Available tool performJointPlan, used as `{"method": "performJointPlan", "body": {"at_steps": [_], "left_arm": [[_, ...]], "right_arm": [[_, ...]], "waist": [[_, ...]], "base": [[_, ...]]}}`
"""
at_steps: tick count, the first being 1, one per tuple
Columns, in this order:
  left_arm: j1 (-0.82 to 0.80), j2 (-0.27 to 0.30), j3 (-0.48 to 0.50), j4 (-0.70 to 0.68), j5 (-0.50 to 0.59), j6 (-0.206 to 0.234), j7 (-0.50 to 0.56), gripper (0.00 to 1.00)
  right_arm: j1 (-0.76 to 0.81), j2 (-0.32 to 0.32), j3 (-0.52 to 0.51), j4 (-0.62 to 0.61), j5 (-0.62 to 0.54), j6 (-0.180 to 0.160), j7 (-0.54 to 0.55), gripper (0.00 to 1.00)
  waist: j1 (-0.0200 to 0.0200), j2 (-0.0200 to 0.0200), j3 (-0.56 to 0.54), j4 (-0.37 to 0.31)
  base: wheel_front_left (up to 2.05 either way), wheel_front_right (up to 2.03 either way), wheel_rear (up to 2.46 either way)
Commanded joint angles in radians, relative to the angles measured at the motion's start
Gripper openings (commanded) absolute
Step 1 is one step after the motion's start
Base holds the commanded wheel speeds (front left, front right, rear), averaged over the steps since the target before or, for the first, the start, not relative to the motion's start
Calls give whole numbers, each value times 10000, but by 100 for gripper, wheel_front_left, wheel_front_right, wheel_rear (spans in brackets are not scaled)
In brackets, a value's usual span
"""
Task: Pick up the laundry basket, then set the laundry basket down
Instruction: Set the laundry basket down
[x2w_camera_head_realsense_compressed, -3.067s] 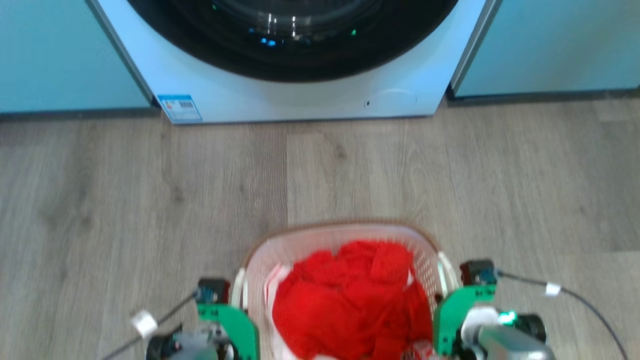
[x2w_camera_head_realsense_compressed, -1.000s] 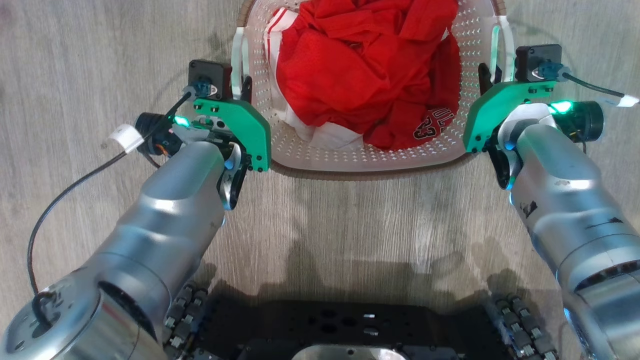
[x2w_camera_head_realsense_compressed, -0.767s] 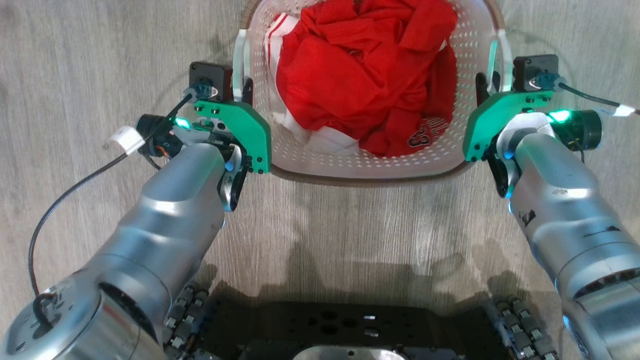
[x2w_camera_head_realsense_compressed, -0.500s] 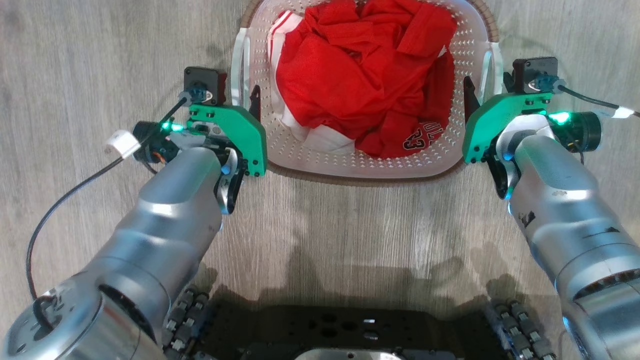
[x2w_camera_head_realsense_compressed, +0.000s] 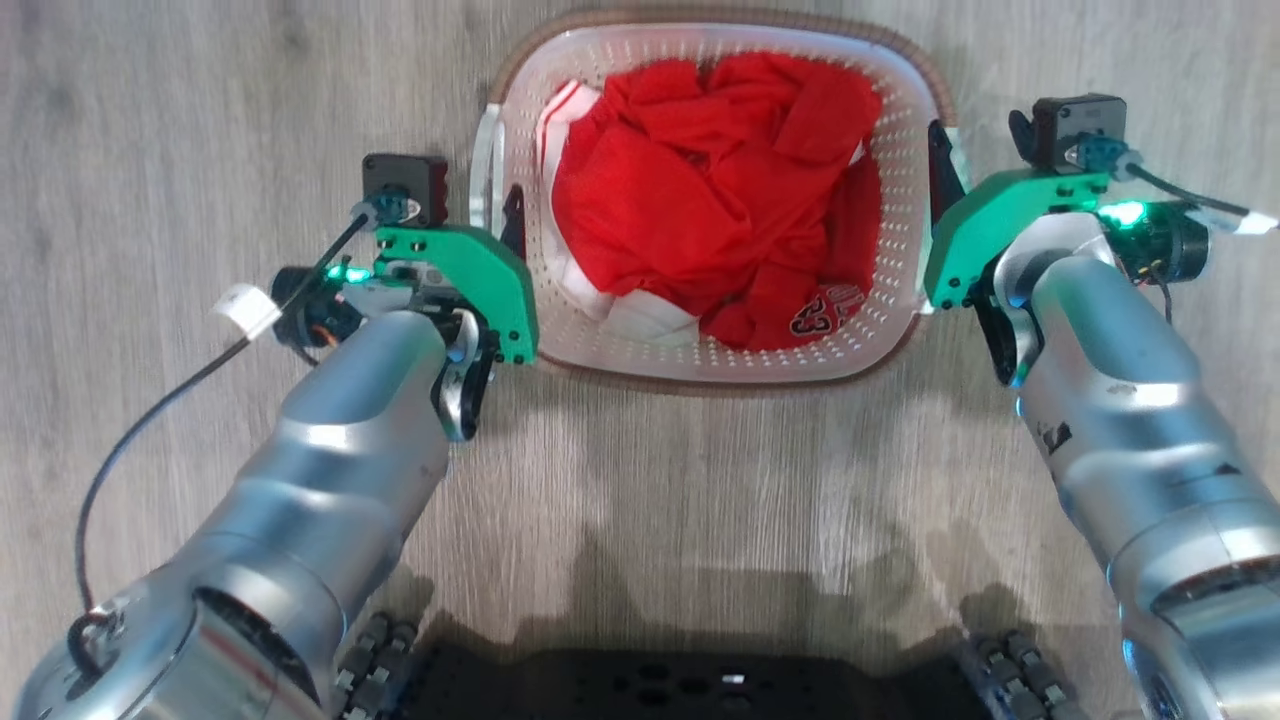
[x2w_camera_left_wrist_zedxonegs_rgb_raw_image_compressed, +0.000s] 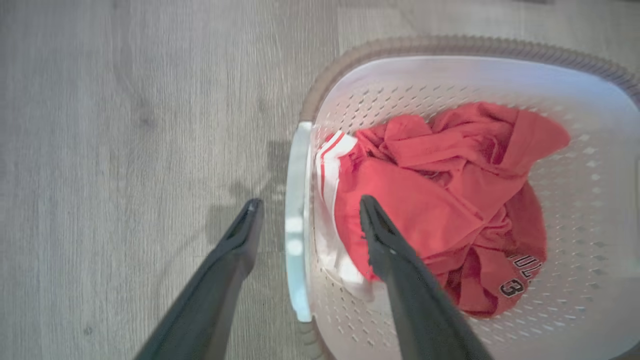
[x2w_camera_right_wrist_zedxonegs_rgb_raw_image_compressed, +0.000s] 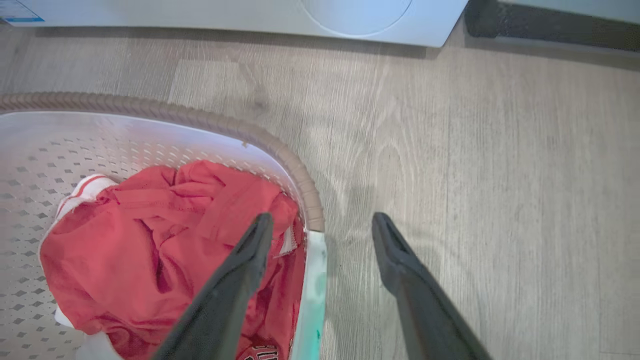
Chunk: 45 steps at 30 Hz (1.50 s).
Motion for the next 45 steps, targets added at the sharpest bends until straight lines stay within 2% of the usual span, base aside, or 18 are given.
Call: {"method": "performJointPlan", "body": {"at_steps": [1, 8, 15, 22, 28, 35, 45], "left_arm": [[324, 231, 351, -201, 220, 140, -122, 100], [1253, 391, 2062, -1504, 1896, 254, -122, 100], [2834, 476, 4014, -3025, 3732, 194, -122, 100], [4577, 420, 5693, -4779, 5540, 27, -122, 100], [6135, 326, 6800, -6609, 6796, -331, -122, 100], [7720, 252, 7673, -8234, 7432, -545, -122, 100], [9468, 234, 8213, -9675, 7480, -402, -122, 100]], "right_arm": [[556, 213, -15, -329, -197, -17, -122, 100], [1307, 213, -710, -1652, -1034, -17, -122, 100], [2378, 214, -796, -3074, -1035, -17, -122, 100], [3588, 214, -657, -4202, -985, -17, -122, 100], [4696, 214, -458, -5256, -821, -17, -122, 100], [6001, 214, -616, -6491, -562, -17, -122, 100], [7737, 214, -793, -7959, -492, -17, -122, 100]], "waist": [[0, -1, -273, -19], [0, -1, -1328, -58], [0, -1, -2593, -135], [0, -1, -3925, -213], [0, -1, -4941, -310], [0, -1, -5902, -422], [0, -1, -6950, -555]], "base": [[0, 0, 0], [0, 0, 0], [0, 0, 0], [0, 0, 0], [0, 0, 0], [0, 0, 0], [0, 0, 0]]}}
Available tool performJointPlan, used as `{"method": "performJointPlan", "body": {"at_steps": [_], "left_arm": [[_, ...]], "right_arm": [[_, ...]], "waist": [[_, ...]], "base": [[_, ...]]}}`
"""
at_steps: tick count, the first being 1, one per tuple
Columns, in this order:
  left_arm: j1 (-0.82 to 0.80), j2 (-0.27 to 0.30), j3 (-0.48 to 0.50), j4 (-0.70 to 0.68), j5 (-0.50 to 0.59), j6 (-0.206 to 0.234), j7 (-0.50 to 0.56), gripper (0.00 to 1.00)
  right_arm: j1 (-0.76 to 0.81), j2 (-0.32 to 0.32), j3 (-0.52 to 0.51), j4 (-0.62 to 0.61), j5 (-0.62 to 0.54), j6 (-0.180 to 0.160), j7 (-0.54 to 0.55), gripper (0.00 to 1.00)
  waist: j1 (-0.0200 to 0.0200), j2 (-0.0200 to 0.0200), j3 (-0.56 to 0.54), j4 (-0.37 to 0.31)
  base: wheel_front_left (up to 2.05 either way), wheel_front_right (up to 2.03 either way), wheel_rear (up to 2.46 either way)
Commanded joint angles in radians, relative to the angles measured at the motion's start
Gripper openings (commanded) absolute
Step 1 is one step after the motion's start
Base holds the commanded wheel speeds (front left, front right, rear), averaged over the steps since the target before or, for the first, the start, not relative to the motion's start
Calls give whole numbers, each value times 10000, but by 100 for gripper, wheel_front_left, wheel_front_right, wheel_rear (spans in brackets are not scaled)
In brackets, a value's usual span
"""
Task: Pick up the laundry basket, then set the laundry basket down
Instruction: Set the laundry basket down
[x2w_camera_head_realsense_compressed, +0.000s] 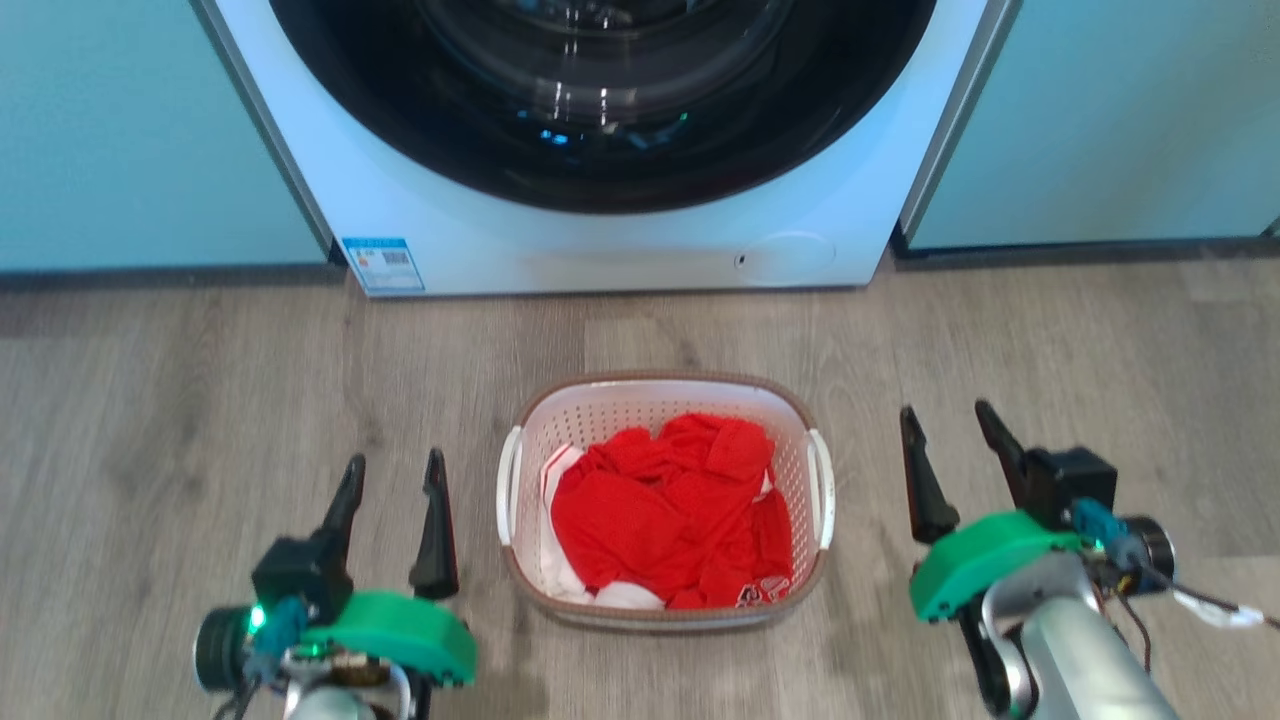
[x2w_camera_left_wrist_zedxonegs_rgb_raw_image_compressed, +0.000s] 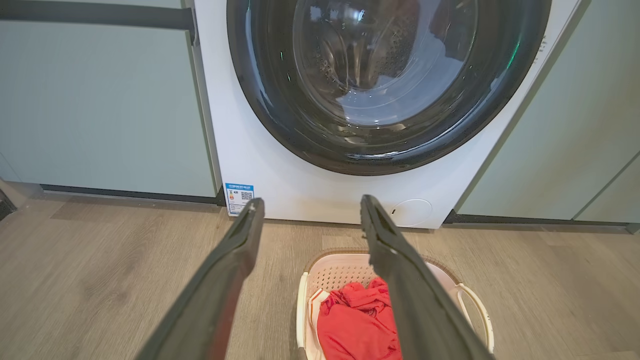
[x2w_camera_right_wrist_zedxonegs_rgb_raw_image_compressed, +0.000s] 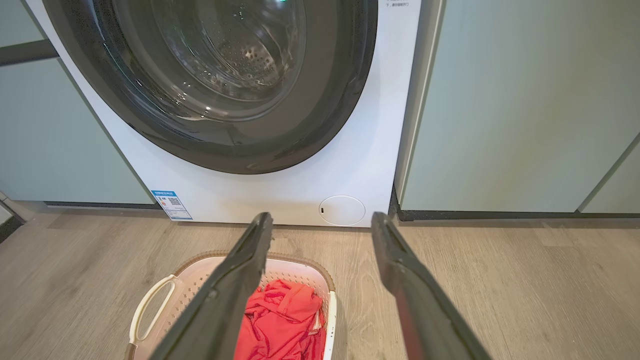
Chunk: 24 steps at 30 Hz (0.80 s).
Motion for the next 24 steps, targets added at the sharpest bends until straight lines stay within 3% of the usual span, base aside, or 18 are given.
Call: {"method": "performJointPlan", "body": {"at_steps": [1, 9, 24], "left_arm": [[-21, 48, 357, -519, 2, 21, -95, 100], [952, 46, 423, -1192, 86, -151, -95, 100], [1473, 46, 820, -1203, 336, 92, -95, 100]], "right_arm": [[66, 87, 157, -488, 10, -17, -122, 100], [1010, 87, -20, -1091, -66, -17, -122, 100], [1582, 87, -161, -1600, -154, -17, -122, 100]], "waist": [[1, -1, -247, -54], [1, -1, -756, -101], [1, -1, -1060, -198]], "base": [[0, 0, 0], [0, 0, 0], [0, 0, 0]]}}
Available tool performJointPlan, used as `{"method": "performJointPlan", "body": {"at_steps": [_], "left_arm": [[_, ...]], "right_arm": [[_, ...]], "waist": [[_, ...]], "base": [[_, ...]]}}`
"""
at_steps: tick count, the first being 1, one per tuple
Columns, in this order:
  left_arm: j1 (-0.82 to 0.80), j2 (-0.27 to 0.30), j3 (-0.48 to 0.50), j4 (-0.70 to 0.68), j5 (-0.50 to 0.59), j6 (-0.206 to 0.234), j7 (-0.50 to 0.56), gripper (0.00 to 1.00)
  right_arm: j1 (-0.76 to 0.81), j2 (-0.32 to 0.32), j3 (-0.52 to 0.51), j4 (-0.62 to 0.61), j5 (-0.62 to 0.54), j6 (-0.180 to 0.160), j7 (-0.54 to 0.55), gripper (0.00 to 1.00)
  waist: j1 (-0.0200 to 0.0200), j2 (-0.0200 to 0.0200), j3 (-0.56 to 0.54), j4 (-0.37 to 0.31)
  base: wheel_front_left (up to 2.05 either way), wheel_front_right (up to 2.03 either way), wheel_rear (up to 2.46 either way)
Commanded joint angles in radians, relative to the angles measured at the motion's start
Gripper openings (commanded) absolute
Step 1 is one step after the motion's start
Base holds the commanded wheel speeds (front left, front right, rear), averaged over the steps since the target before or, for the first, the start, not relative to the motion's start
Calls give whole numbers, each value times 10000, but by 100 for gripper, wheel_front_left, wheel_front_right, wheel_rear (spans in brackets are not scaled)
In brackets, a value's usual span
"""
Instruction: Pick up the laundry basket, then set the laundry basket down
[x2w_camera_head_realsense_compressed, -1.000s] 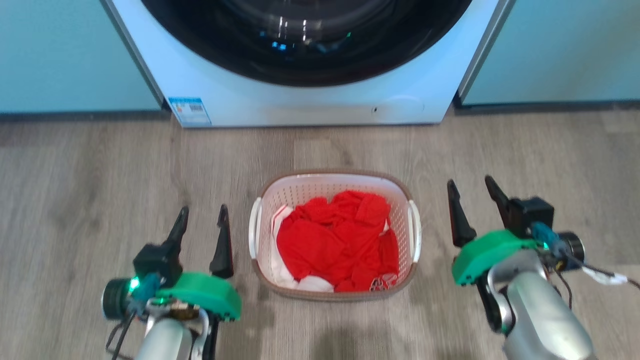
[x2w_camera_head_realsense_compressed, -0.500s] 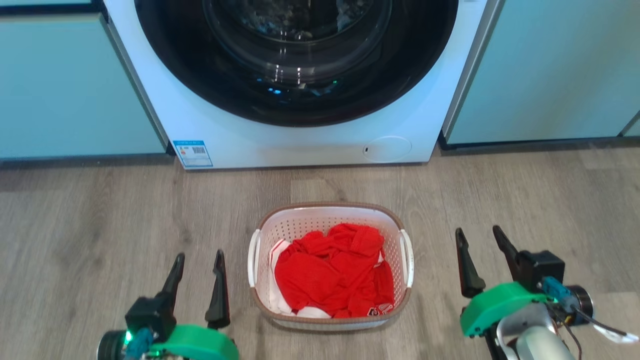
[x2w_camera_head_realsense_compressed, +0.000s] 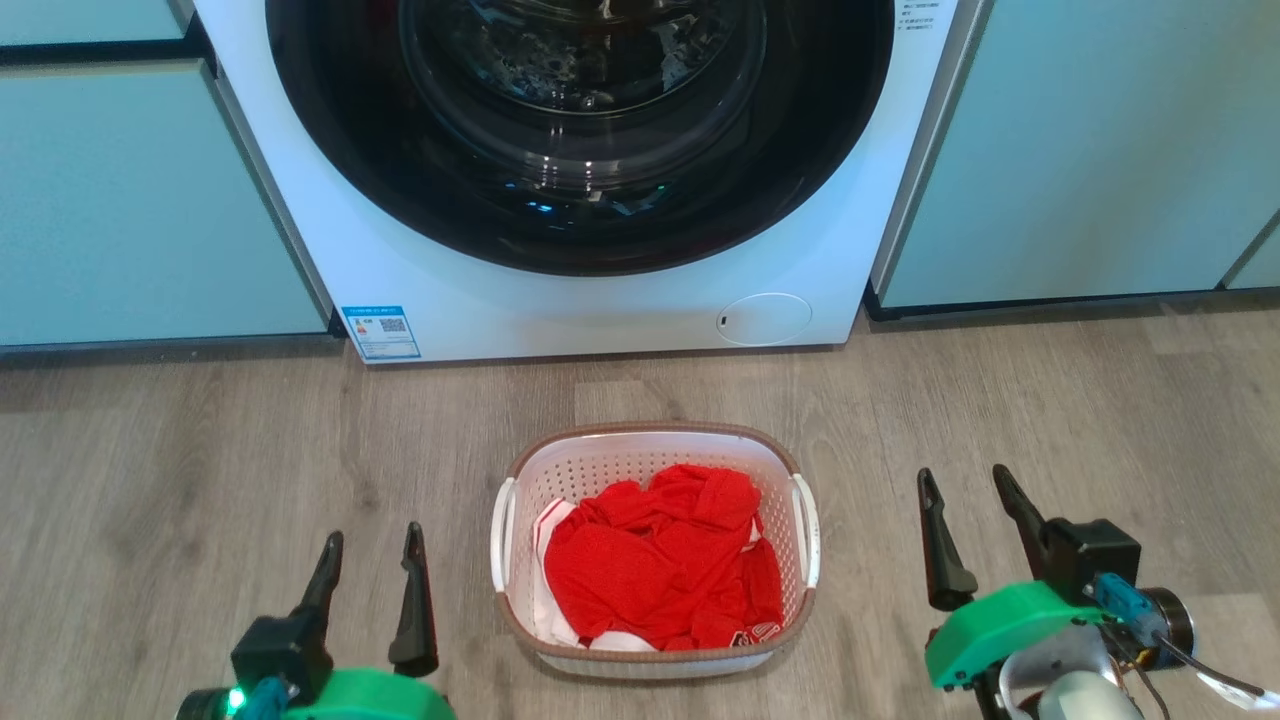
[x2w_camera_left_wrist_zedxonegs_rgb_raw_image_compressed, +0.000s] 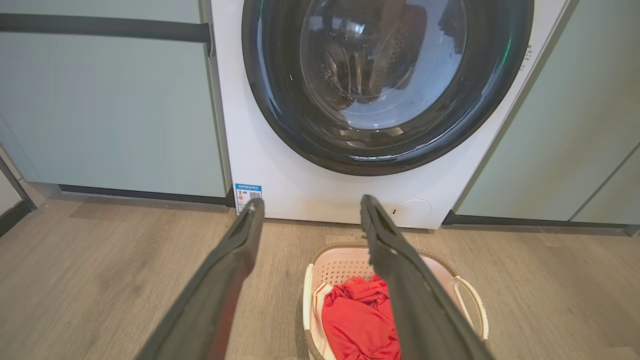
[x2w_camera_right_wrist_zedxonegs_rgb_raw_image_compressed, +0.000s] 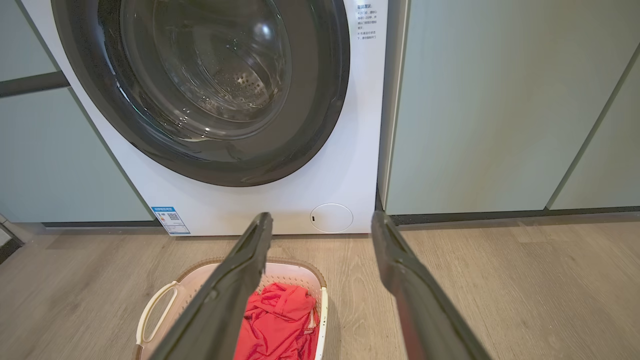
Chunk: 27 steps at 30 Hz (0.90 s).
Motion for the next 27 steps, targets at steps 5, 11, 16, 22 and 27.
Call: {"method": "performJointPlan", "body": {"at_steps": [5, 11, 16, 22, 27], "left_arm": [[-125, 26, 499, -344, 164, 84, -95, 100], [-144, 26, 490, -281, 160, 94, -95, 100], [-152, 26, 479, -187, 185, 126, -95, 100], [-201, 26, 513, -155, 241, 186, -95, 100], [255, -26, 172, 740, 110, 126, 52, 0]], "right_arm": [[-77, -1, 124, -435, -124, -17, -122, 100], [-86, -1, 102, -448, -129, -17, -122, 100], [-91, -1, 99, -459, -142, -17, -122, 100], [-98, -1, 74, -450, -160, -17, -122, 100], [192, 13, -26, 469, -36, 0, 24, 0]], "waist": [[1, 0, -7, -36], [1, 0, -16, -56], [1, 0, -13, -62], [1, 0, -5, -59], [1, 0, -2, -64]], "base": [[0, 0, 0], [0, 0, 0], [0, 0, 0], [0, 0, 0], [0, 0, 0]]}}
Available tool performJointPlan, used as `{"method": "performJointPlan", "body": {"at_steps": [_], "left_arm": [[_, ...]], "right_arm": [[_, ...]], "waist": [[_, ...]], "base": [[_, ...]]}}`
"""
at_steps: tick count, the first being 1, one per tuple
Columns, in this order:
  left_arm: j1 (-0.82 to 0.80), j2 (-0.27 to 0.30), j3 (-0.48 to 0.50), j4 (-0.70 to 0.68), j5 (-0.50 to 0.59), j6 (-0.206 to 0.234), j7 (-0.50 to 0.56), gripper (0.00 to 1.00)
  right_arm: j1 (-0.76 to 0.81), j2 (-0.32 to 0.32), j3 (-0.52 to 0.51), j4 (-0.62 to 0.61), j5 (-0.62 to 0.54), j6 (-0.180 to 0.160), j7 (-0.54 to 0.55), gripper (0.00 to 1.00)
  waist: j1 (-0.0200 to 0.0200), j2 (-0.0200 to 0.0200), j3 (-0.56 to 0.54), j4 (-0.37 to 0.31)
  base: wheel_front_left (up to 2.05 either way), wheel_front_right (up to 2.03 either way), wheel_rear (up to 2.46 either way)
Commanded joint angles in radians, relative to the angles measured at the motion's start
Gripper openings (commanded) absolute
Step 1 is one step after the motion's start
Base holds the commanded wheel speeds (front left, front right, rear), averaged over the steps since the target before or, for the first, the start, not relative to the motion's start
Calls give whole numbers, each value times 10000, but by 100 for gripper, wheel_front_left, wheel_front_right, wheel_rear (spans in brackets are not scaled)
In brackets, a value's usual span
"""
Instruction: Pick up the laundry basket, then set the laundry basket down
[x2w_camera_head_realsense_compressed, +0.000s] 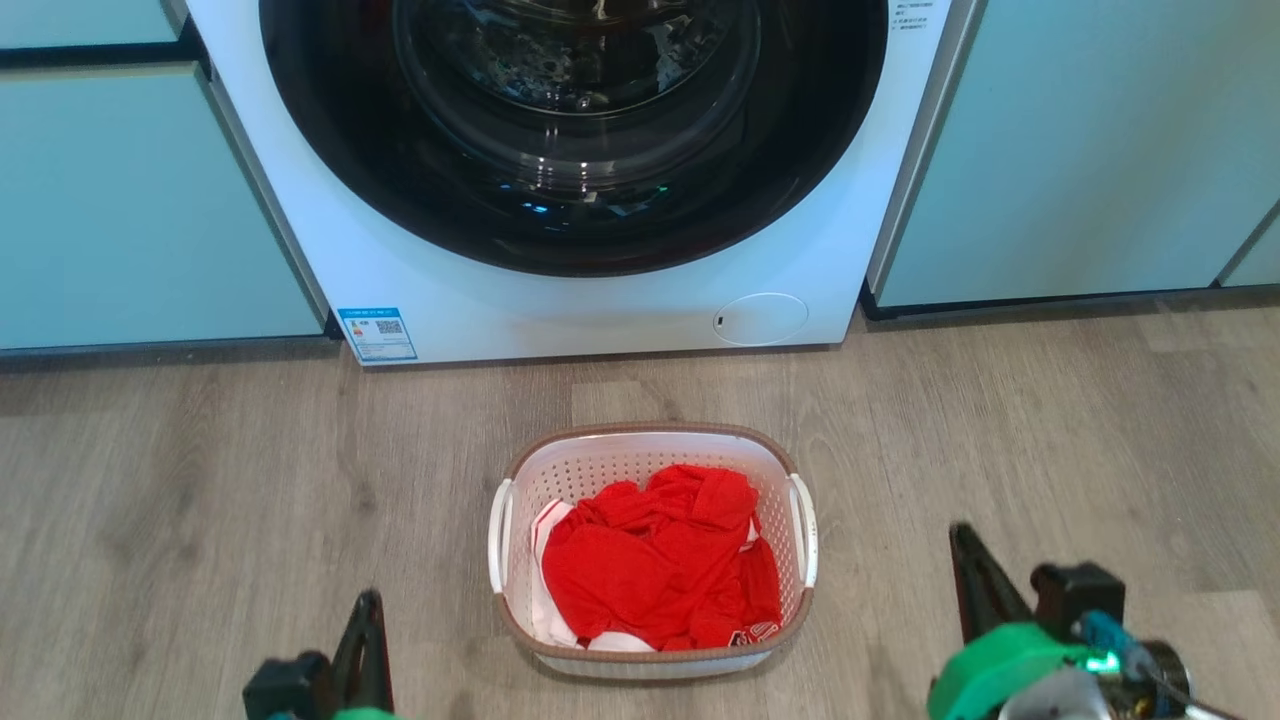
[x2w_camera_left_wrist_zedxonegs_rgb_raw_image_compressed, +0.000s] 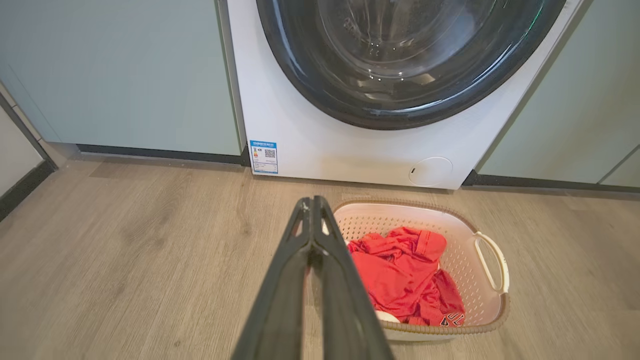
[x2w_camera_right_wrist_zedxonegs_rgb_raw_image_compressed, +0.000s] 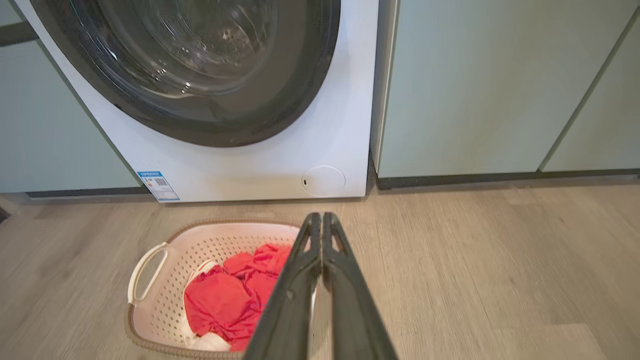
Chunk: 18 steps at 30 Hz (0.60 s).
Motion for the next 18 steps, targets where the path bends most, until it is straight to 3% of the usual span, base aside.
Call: {"method": "performJointPlan", "body": {"at_steps": [1, 18], "left_arm": [[-76, 7, 10, -201, -162, -20, 19, 0], [-495, 133, 229, -86, -2222, -341, 394, 0]], "right_arm": [[-110, -8, -20, -225, 156, 0, 20, 0], [-273, -118, -213, -317, 2182, -3, 404, 0]], "waist": [[1, -1, 1, -1], [1, -1, 12, -22]], "base": [[0, 0, 0], [0, 0, 0]]}}
